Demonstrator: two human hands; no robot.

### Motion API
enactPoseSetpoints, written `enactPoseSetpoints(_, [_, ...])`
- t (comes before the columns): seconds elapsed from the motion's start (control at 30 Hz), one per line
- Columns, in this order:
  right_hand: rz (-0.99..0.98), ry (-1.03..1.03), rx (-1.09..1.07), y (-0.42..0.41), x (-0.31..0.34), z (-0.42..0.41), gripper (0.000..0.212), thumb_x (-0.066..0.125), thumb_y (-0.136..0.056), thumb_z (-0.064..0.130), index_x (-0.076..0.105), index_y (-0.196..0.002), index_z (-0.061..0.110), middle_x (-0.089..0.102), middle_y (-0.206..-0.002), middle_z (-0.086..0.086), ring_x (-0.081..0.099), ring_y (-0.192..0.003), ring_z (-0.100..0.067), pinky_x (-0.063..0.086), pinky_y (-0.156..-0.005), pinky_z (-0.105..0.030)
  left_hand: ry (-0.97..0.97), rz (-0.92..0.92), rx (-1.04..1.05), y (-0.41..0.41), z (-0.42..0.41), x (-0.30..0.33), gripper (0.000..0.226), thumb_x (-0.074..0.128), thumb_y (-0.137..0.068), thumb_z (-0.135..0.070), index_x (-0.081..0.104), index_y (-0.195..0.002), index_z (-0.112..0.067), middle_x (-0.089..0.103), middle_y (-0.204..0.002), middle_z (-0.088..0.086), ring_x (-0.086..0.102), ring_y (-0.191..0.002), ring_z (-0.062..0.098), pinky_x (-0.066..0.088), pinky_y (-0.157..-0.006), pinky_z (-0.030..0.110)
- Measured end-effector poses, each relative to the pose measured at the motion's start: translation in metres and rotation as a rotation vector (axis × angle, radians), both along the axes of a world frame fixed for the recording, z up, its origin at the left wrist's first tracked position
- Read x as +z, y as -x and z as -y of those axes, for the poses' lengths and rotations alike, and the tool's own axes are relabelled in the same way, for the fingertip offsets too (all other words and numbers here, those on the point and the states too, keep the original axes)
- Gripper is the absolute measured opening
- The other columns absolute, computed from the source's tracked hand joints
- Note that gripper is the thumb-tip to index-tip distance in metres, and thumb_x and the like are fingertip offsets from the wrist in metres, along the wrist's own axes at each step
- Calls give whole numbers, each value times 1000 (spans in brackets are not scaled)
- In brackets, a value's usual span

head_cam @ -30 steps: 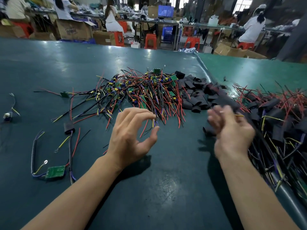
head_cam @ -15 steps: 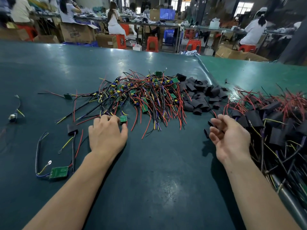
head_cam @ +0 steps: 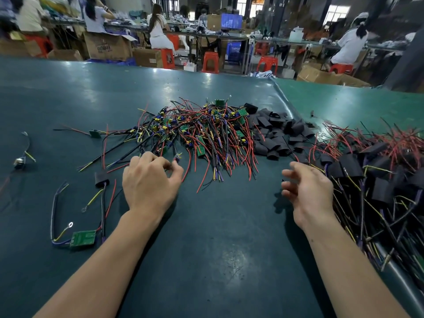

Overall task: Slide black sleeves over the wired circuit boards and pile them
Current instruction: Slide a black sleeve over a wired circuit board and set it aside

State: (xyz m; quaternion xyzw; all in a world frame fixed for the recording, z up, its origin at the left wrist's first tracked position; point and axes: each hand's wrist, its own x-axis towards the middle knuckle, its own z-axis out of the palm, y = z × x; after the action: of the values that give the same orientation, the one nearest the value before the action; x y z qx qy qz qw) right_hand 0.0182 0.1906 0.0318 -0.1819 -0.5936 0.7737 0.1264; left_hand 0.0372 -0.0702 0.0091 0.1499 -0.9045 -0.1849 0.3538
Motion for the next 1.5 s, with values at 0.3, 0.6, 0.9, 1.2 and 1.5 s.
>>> enactPoseSetpoints(0.3, [-97, -88, 751, -19, -7, 33, 54, 65, -73, 62, 75, -92, 12, 71, -85, -9, 61, -58, -16, 45, -48, -23, -78, -523, -456, -18, -20, 11, 29, 45, -100, -17, 61, -83, -1, 60, -77, 10, 50, -68, 20, 39, -63, 29])
enactPoseSetpoints(0.6, [-314, 14, 657, -22, 5, 23, 22, 67, -80, 28, 77, -91, 11, 70, -78, -8, 62, -59, -18, 50, -50, -23, 242, -226, -880, -23, -46, -3, 25, 52, -97, -22, 72, -102, -8, 74, -89, 2, 70, -74, 23, 54, -55, 33])
enactPoseSetpoints(0.9, [-283, 147, 99, -2, 5, 2, 19, 60, -96, 19, 67, -88, 3, 67, -64, -1, 64, -47, -15, 51, -44, -19, -194, -284, -585, -9, -29, -5, 16, 60, -94, -23, 70, -92, -11, 62, -75, -11, 48, -60, 5, 44, -61, 24])
enactPoseSetpoints(1.2, [-416, 308, -167, 14, -1, -13, 21, 60, -91, -9, 63, -107, 5, 74, -76, 1, 74, -78, -17, 57, -67, -23, -125, -81, -698, 29, -38, 13, 17, 61, -91, -25, 68, -82, -13, 57, -65, -14, 48, -57, 2, 43, -59, 25])
enactPoseSetpoints(1.5, [-363, 406, -209, 18, -1, -14, 29, 47, -90, -16, 67, -90, 6, 68, -79, -9, 68, -66, -17, 59, -68, -29, 416, 316, -837, 123, -132, 10, 36, 47, -96, -13, 53, -131, -9, 54, -129, 11, 46, -121, 28, 36, -105, 36])
